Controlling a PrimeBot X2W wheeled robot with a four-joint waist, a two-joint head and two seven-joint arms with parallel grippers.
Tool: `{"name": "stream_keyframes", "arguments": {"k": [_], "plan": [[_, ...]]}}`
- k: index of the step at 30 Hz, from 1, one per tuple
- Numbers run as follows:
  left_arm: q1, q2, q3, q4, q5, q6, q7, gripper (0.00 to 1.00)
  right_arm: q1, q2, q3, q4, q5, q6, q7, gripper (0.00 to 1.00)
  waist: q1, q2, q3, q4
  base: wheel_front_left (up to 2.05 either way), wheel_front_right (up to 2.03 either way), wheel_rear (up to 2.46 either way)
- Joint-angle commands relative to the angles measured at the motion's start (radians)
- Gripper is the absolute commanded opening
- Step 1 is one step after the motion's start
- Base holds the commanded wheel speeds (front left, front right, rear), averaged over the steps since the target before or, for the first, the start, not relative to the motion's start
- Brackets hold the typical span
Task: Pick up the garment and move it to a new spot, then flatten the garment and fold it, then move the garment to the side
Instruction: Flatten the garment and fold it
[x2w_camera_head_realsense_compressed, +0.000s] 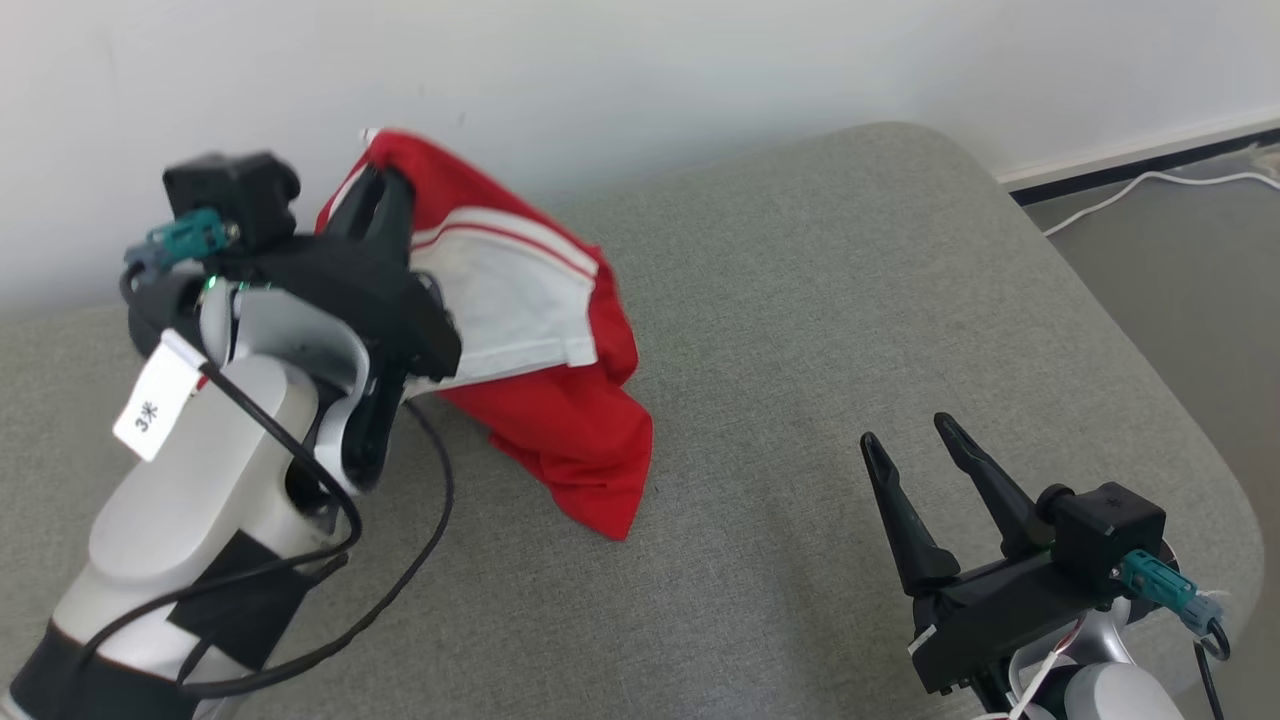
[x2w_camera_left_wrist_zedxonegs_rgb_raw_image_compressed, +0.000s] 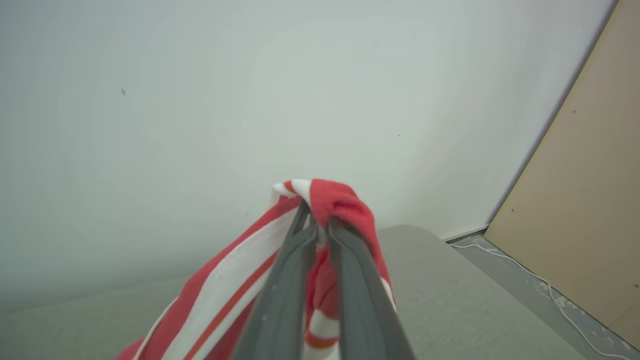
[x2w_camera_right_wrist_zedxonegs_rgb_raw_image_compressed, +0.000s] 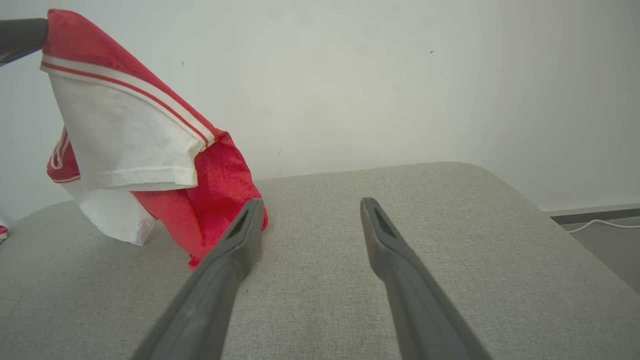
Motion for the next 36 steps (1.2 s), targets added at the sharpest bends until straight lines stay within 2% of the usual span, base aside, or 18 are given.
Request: {"name": "stream_keyframes", "arguments": {"k": [1, 6, 13, 19, 23, 28, 36], "plan": [[-0.021, -0.003, 0.000, -0.014, 0.012, 0.001, 0.003, 0.00, 0.005, -0.002, 0.000, 0.000, 0.009, 0.000, -0.001, 1.00, 0.0000, -0.0001, -0.005, 0.004, 0.00, 0.00, 0.00], [-0.106, -0.036, -0.026, -0.086, 0.038, -0.005, 0.021, 0.00, 0.007, -0.002, 0.008, 0.000, 0.010, 0.000, 0.001, 1.00, 0.0000, -0.0001, -0.012, 0.001, 0.00, 0.00, 0.00], [-0.175, -0.105, -0.023, -0.131, 0.015, -0.037, -0.010, 0.00, 0.011, -0.002, 0.004, -0.002, 0.012, 0.000, 0.001, 1.00, 0.0000, -0.0001, -0.017, -0.004, 0.00, 0.00, 0.00], [-0.198, -0.113, -0.018, -0.120, 0.014, -0.042, -0.022, 0.00, 0.014, -0.002, 0.002, 0.002, 0.013, 0.000, 0.000, 1.00, 0.0000, -0.0001, -0.021, 0.015, 0.00, 0.00, 0.00], [-0.130, -0.083, -0.014, -0.105, 0.000, -0.033, -0.016, 0.00, 0.015, -0.002, 0.006, 0.006, 0.017, 0.000, -0.002, 1.00, 0.0000, -0.0001, -0.022, 0.033, 0.00, 0.00, 0.00], [0.004, -0.029, 0.007, -0.115, -0.045, 0.002, -0.003, 0.00, 0.024, -0.001, -0.009, 0.000, 0.008, 0.000, 0.000, 1.00, 0.0000, -0.0001, -0.011, 0.078, 0.00, 0.00, 0.00], [0.265, 0.092, 0.052, -0.147, -0.110, 0.061, -0.009, 0.00, 0.023, -0.002, -0.012, -0.011, 0.004, 0.000, 0.009, 1.00, 0.0000, -0.0001, 0.000, 0.132, 0.00, 0.00, 0.00]]}}
